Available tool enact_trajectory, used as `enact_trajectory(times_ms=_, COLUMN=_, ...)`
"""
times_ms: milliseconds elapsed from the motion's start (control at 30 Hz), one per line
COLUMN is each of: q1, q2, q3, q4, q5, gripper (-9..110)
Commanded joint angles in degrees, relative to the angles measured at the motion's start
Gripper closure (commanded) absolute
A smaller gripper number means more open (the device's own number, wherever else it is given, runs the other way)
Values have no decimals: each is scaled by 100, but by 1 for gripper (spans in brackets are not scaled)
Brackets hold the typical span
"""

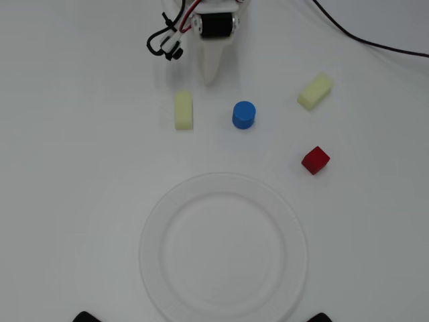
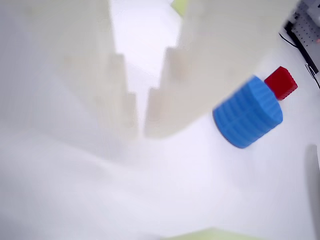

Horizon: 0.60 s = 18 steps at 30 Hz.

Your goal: Grasp a blue block and put it in the dish.

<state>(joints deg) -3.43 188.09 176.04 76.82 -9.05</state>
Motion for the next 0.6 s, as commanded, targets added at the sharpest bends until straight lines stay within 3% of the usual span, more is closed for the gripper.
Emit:
enact_trajectory(times_ms=0, q1=0, q2=940, q3=501, q4=360, q5=9, gripper=101)
enact_trajectory(times_ms=567, q1=18, q2=932, q3=387, q4=360, q5=9, gripper=101)
